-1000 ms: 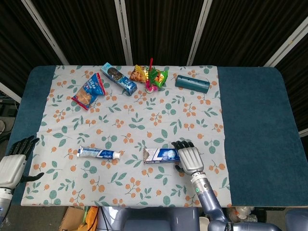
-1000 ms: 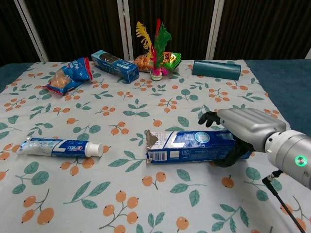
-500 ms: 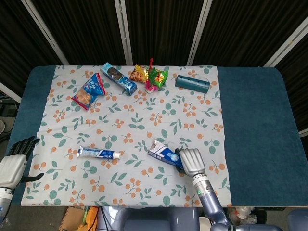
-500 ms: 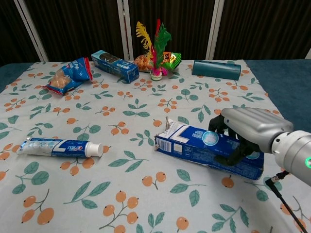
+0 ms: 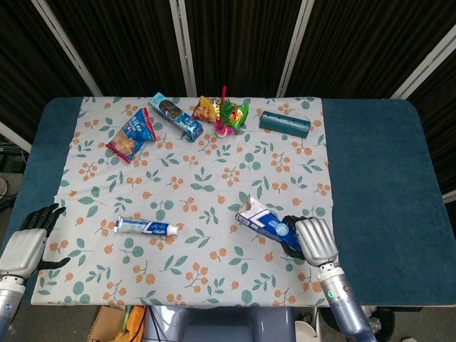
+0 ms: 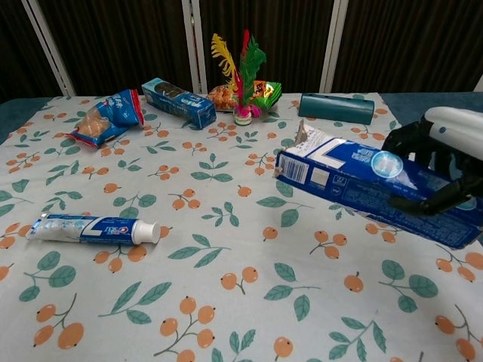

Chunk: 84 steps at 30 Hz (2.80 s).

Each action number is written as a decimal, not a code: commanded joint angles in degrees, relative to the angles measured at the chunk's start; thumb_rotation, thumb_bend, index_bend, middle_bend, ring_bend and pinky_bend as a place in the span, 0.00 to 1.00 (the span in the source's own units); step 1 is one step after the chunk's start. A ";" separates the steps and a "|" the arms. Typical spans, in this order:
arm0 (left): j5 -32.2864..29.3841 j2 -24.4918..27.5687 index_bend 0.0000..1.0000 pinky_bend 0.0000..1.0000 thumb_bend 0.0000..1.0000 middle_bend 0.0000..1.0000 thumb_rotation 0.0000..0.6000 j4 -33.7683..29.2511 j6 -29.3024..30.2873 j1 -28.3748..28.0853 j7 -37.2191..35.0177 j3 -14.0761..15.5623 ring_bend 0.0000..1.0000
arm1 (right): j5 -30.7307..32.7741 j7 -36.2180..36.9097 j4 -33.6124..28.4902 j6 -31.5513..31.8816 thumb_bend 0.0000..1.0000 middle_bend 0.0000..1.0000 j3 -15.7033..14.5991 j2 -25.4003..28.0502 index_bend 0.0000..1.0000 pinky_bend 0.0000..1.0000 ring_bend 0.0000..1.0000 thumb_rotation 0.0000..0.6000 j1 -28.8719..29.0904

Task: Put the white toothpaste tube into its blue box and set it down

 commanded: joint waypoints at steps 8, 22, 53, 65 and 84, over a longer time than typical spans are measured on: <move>-5.24 -4.34 0.22 0.27 0.09 0.20 1.00 0.95 -7.73 -8.39 10.62 -4.17 0.17 | -6.91 6.93 -1.56 1.55 0.41 0.62 -1.46 5.36 0.59 0.61 0.60 1.00 -2.45; -17.27 -14.21 0.37 0.38 0.16 0.36 1.00 3.27 -15.57 -18.37 26.16 -4.70 0.32 | -7.90 9.14 -1.47 1.60 0.41 0.62 -1.12 6.93 0.59 0.61 0.60 1.00 -3.54; -22.33 -23.88 0.51 0.55 0.35 0.53 1.00 11.10 -14.86 -24.08 31.30 -3.10 0.47 | -7.86 10.31 -1.20 1.11 0.41 0.62 -0.14 7.04 0.59 0.61 0.60 1.00 -4.41; -17.19 -23.04 0.71 0.71 0.51 0.75 1.00 11.74 -11.60 -24.48 28.53 -3.53 0.67 | -8.20 10.85 -1.31 1.20 0.42 0.62 0.20 7.10 0.59 0.61 0.60 1.00 -4.69; 2.50 -6.70 0.72 0.71 0.51 0.75 1.00 8.43 -15.18 -36.38 19.52 -12.83 0.67 | -9.84 10.74 -3.49 1.14 0.43 0.62 -0.24 7.26 0.59 0.61 0.60 1.00 -5.06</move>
